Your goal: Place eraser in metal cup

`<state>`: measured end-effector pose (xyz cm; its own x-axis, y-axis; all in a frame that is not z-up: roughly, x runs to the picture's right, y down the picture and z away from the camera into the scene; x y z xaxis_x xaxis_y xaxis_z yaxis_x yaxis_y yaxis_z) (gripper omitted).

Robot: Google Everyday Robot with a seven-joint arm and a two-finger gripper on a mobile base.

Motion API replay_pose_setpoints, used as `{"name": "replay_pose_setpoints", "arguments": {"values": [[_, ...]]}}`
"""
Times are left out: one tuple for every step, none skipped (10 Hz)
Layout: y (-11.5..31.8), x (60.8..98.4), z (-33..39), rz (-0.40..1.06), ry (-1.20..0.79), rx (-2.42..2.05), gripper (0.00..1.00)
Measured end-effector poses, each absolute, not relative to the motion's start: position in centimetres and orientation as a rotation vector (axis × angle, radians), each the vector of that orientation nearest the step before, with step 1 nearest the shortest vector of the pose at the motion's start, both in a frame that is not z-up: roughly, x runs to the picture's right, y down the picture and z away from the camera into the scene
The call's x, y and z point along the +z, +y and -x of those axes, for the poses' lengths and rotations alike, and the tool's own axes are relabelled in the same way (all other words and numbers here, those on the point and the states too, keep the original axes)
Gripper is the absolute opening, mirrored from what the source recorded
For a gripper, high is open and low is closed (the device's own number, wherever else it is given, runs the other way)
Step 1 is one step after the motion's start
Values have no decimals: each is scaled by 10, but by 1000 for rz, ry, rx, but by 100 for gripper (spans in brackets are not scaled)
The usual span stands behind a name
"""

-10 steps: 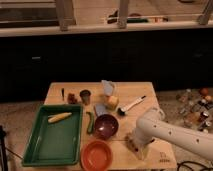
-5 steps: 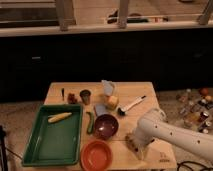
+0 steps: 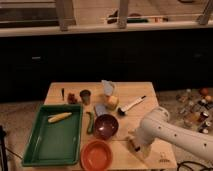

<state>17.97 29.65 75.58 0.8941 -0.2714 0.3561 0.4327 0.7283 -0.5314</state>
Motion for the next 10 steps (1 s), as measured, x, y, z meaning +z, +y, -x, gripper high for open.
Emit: {"name": "replay_pose_setpoints", "arguments": {"values": [[294, 756, -180, 642, -262, -405, 80], [292, 757, -180, 637, -263, -415, 80], [291, 760, -184, 634, -264, -423, 80], [289, 763, -186, 631, -268, -427, 80], [289, 766, -189, 629, -270, -429, 80], [288, 768, -194, 624, -274, -428, 80], [287, 769, -201, 619, -282, -423, 80], [286, 770, -206, 615, -290, -419, 78], [285, 770, -209, 611, -294, -417, 73], [284, 770, -212, 608, -296, -420, 61]]}}
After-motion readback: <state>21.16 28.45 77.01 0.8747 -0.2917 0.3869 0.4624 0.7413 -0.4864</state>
